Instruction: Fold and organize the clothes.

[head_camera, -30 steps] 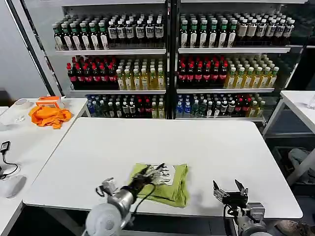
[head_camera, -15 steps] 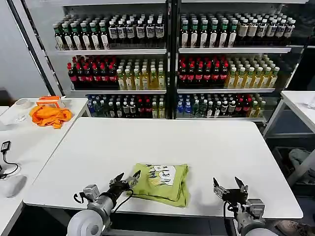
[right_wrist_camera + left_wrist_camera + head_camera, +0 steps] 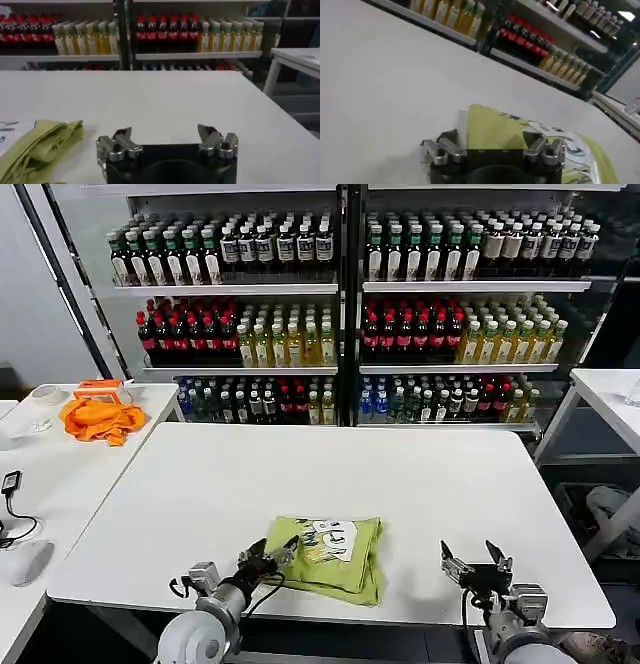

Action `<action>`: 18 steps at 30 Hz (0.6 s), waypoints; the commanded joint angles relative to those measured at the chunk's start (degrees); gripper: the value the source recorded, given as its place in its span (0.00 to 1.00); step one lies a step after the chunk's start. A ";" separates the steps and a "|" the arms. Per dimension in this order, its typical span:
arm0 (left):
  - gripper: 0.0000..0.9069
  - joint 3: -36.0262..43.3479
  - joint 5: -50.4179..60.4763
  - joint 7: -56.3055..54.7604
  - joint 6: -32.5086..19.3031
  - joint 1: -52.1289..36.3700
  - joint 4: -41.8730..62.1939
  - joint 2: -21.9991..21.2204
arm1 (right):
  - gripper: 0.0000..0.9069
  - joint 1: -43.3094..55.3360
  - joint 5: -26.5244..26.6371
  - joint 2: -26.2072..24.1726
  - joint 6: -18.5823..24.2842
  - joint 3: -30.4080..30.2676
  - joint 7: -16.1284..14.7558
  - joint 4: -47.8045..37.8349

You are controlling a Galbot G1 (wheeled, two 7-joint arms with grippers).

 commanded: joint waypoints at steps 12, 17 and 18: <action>0.14 -0.63 -10.39 0.85 1.63 -0.15 1.29 -2.73 | 1.00 0.42 0.49 -0.31 -0.28 0.27 0.15 0.32; 0.10 -1.55 -14.34 0.72 1.63 -0.59 1.76 -3.16 | 1.00 0.52 0.57 -0.46 -0.29 0.06 0.15 0.14; 0.10 -2.00 -15.34 0.62 1.64 -0.66 1.83 -3.27 | 1.00 0.58 0.57 -0.45 -0.29 -0.02 0.16 0.13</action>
